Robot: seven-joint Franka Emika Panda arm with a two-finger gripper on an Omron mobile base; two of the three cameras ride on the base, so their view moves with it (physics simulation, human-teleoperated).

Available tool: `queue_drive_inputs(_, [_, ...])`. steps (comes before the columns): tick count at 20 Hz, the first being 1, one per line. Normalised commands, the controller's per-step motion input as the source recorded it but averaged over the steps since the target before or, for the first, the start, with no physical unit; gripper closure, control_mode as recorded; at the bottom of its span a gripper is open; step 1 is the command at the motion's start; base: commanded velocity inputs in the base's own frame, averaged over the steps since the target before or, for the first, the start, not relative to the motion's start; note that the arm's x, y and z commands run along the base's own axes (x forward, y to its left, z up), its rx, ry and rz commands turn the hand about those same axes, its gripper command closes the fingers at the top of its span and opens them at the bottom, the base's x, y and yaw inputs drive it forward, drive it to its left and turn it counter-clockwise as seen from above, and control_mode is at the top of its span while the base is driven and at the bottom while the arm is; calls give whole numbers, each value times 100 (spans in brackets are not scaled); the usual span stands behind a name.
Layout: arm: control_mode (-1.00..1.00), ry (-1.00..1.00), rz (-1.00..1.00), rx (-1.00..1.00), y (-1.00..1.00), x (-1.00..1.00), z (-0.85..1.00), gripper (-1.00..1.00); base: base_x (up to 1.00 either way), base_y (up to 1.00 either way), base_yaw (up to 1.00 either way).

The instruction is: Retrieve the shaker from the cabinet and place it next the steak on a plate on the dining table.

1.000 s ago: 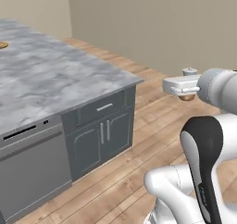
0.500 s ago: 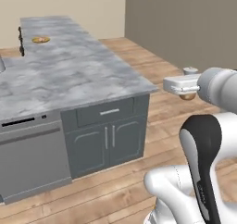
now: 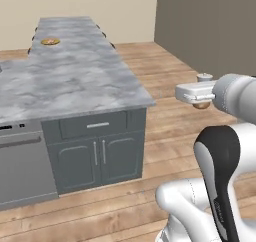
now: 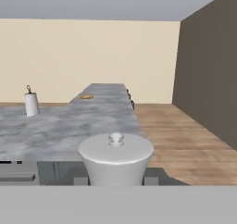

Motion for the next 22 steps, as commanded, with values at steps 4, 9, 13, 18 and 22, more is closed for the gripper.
queue_drive_inputs(4, [100,0,0,0,0,0,0,100,28,-100,0])
queue_drive_inputs(9, [100,0,0,0,0,0,0,100,49,-100,5])
queue_drive_inputs(13, [100,0,0,0,0,0,0,100,77,-100,14])
queue_drive_inputs(18, [100,0,0,0,0,0,0,100,100,-100,12])
queue_drive_inputs(22, [100,0,0,0,0,0,0,100,100,-100,16])
